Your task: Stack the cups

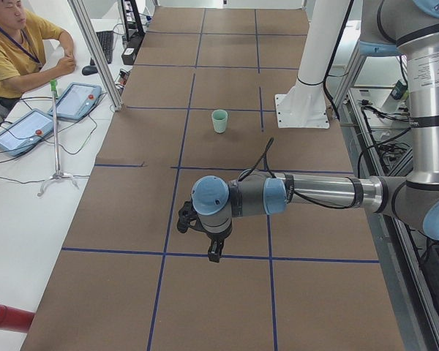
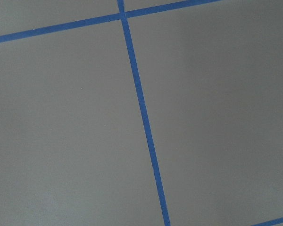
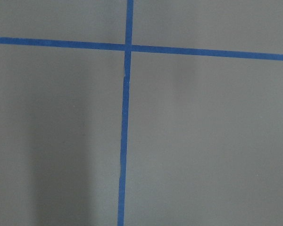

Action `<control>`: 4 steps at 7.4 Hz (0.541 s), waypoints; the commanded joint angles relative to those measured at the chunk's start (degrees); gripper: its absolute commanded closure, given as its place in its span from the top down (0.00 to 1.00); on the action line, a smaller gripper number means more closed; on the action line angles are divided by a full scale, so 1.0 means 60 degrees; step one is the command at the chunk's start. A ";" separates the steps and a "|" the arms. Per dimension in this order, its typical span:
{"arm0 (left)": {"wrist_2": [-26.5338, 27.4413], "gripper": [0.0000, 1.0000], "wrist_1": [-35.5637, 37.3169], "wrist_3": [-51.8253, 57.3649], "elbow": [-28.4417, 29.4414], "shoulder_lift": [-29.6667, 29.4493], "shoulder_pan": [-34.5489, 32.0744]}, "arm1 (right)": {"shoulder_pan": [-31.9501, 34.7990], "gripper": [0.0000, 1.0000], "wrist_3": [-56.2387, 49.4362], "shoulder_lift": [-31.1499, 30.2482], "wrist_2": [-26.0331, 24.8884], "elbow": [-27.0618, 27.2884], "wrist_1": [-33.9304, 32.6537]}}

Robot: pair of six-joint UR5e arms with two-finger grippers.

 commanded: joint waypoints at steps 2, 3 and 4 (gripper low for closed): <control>0.0029 1.00 -0.0018 0.0033 0.0010 0.0013 -0.0450 | 0.0003 1.00 0.0000 0.0001 0.0000 0.0000 0.0000; 0.0030 1.00 -0.0018 0.0033 -0.0019 -0.0002 -0.0656 | -0.0011 1.00 0.0000 0.0001 0.0000 0.0000 0.0000; 0.0030 1.00 -0.0018 0.0033 0.0009 0.0012 -0.0659 | 0.0003 1.00 0.0000 0.0001 0.0000 0.0000 0.0000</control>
